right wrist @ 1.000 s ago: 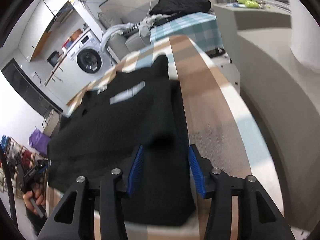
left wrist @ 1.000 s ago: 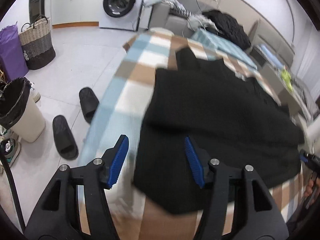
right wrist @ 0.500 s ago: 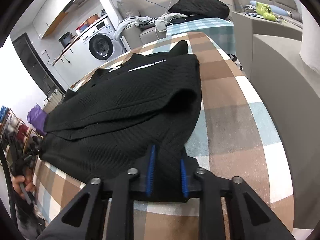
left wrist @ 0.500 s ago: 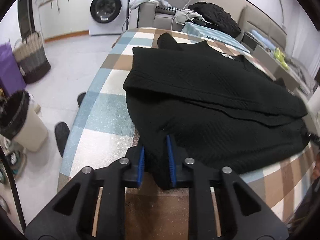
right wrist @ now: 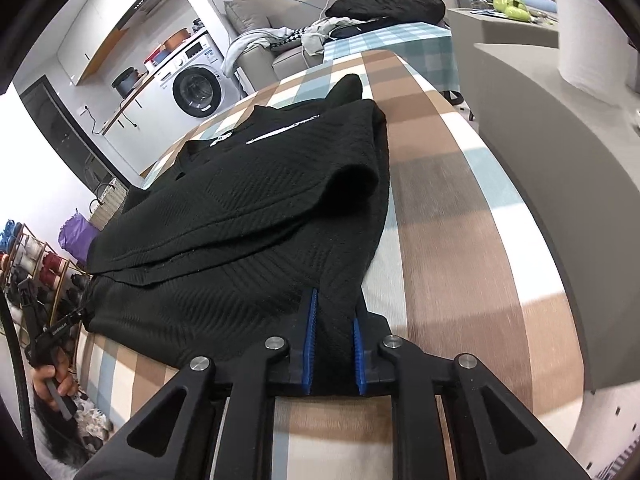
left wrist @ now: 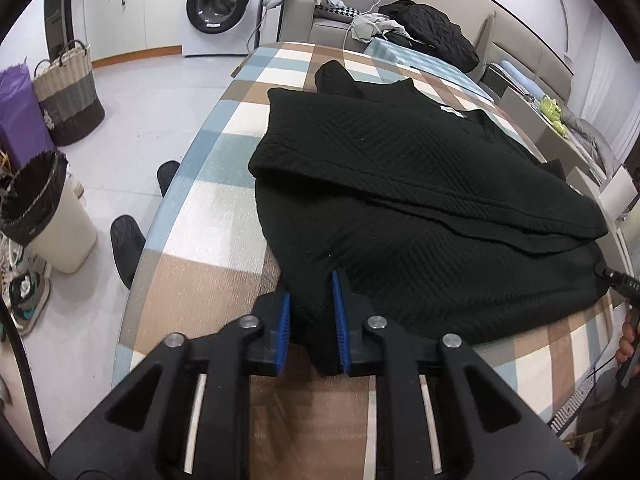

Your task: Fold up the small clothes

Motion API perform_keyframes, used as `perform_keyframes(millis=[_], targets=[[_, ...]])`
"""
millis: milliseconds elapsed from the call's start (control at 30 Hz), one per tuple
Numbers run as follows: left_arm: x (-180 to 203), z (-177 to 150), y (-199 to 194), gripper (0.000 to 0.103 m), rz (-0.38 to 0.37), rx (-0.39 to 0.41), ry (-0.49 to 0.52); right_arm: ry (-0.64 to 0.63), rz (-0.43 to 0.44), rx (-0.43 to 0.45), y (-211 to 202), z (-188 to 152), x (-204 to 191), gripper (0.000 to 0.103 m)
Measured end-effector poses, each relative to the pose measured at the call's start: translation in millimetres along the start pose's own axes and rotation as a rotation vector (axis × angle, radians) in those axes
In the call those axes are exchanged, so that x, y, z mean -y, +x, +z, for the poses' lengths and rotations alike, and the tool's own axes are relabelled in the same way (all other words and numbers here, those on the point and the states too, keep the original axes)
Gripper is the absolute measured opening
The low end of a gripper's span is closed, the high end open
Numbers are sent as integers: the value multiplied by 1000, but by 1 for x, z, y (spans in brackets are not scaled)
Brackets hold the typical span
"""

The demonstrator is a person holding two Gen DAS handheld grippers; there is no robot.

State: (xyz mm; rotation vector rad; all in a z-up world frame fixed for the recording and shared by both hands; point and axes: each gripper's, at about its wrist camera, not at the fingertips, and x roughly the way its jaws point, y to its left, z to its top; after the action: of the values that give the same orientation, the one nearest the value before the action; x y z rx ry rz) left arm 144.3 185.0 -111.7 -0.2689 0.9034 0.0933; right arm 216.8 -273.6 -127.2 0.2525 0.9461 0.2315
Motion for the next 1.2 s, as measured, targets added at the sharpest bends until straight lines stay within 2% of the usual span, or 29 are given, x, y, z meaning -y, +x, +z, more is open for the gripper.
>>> perform_keyframes(millis=[133, 167, 200, 233, 300, 433, 533, 600, 700, 833, 1000, 1100, 1200], targets=[[-9, 5, -15, 20, -15, 41, -67, 61, -75, 74, -13, 11, 6, 31], [-13, 6, -21, 21, -31, 60, -89, 89, -81, 96, -19, 14, 8, 31], [-15, 10, -26, 25, -54, 74, -117, 111, -60, 119, -23, 19, 11, 32], [-18, 16, -27, 31, -74, 78, -132, 123, -40, 133, -26, 22, 10, 40], [-17, 24, -25, 36, -109, 77, -153, 134, 2, 150, -28, 28, 6, 45], [-13, 33, -5, 37, -155, 30, -188, 158, 130, 118, -11, 36, -1, 47], [-14, 36, 7, 37, -185, -23, -239, 208, 164, 66, 8, 32, 1, 47], [-13, 37, 3, 37, -208, -25, -263, 243, 184, 52, 19, 30, 4, 47], [-5, 40, -7, 37, -175, 7, -209, 278, 195, 59, 26, 33, 10, 47], [-5, 41, -17, 49, -177, 31, -206, 308, 194, 88, 34, 43, 17, 51], [-4, 42, -23, 49, -163, 33, -193, 348, 142, 153, 43, 58, 22, 51], [-3, 44, -36, 49, -158, 66, -171, 344, 163, 163, 44, 63, 19, 51], [-4, 41, -42, 54, -194, 68, -166, 305, 226, 205, 34, 68, 12, 51]])
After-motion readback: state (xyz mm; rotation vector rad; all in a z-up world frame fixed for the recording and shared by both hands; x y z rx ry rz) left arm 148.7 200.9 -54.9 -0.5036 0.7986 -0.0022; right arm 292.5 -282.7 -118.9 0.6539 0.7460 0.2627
